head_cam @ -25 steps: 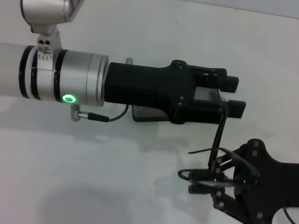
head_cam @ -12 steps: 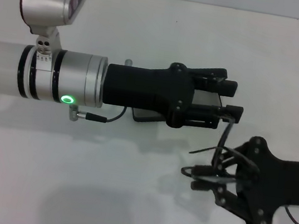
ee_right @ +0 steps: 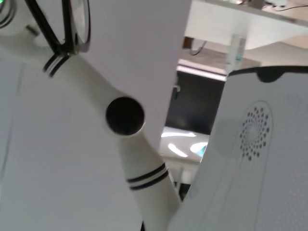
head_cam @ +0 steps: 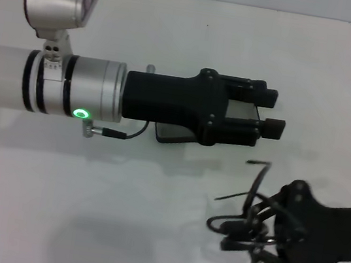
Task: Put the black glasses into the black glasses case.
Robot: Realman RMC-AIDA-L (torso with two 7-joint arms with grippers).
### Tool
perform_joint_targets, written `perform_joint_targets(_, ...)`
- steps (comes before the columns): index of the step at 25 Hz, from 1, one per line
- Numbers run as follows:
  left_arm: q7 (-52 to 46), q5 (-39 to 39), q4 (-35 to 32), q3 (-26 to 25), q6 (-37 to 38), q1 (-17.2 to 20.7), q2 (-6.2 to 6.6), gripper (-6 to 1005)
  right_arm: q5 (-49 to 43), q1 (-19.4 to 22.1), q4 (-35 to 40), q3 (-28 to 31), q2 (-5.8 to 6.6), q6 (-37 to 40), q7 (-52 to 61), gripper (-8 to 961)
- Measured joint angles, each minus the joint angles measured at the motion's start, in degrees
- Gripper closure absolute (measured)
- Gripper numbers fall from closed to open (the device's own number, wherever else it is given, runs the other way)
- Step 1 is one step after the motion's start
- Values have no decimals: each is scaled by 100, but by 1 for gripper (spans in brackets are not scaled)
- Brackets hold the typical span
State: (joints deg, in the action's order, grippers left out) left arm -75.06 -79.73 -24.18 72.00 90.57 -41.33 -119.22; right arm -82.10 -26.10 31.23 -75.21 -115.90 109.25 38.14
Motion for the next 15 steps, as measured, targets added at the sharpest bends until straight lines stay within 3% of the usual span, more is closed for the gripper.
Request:
perform_joint_targets(6, 3, -19, -6, 49, 61, -91, -31, 435, 39, -232, -179, -329, -20, -432, 285, 859)
perform_joint_targets(15, -8, -57, -8, 260, 114, -107, -30, 435, 198, -262, -289, -287, -6, -678, 309, 857)
